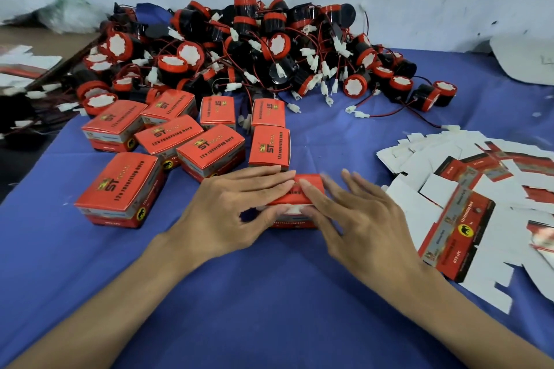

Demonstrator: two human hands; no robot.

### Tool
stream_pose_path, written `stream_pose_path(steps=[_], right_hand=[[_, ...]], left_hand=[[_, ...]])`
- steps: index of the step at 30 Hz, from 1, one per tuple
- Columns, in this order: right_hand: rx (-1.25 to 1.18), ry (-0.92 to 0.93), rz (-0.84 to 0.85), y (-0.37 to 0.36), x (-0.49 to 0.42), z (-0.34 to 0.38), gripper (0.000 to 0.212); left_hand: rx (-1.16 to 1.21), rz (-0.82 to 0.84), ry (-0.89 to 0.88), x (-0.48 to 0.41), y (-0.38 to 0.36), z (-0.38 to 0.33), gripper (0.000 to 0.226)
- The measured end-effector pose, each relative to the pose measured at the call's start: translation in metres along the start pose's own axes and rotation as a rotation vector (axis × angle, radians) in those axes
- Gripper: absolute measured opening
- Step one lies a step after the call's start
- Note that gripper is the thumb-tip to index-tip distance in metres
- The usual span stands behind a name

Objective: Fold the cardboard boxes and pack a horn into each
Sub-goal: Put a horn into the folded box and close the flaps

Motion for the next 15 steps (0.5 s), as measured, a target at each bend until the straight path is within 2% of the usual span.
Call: stream_pose_path(steps=[2,6,10,15], right_hand=[[-0.006,-0.027,0.028,0.001,-0.001,-0.005,0.028],[-0.277,0.004,0.015,-0.004,-0.005,-0.004,0.025],[-0.264,0.059,-0.008,-0.008,0.000,-0.007,0.022],[-0.296,0.090,0.080,-0.016,0.002,-0.003,0.034]], left_hand=[[-0.014,0.019,-0.009,0.001,0.000,0.001,0.033],[-0.046,0.026,-0.056,0.002,-0.001,-0.001,0.031],[-0.083,-0.005,-0.110,0.001,-0.001,-0.003,0.028],[-0.091,0.029,-0.134,0.001,-0.009,-0.007,0.043]])
Point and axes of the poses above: each hand's wrist, its own x-axis away from the middle knuckle, its own y-axis out of the back of the hand, z = x × y, the point moved 8 cm from there along -x, towards the middle knuckle, and after that the axes turned 2 degrees about z, right-handed, at the moved point
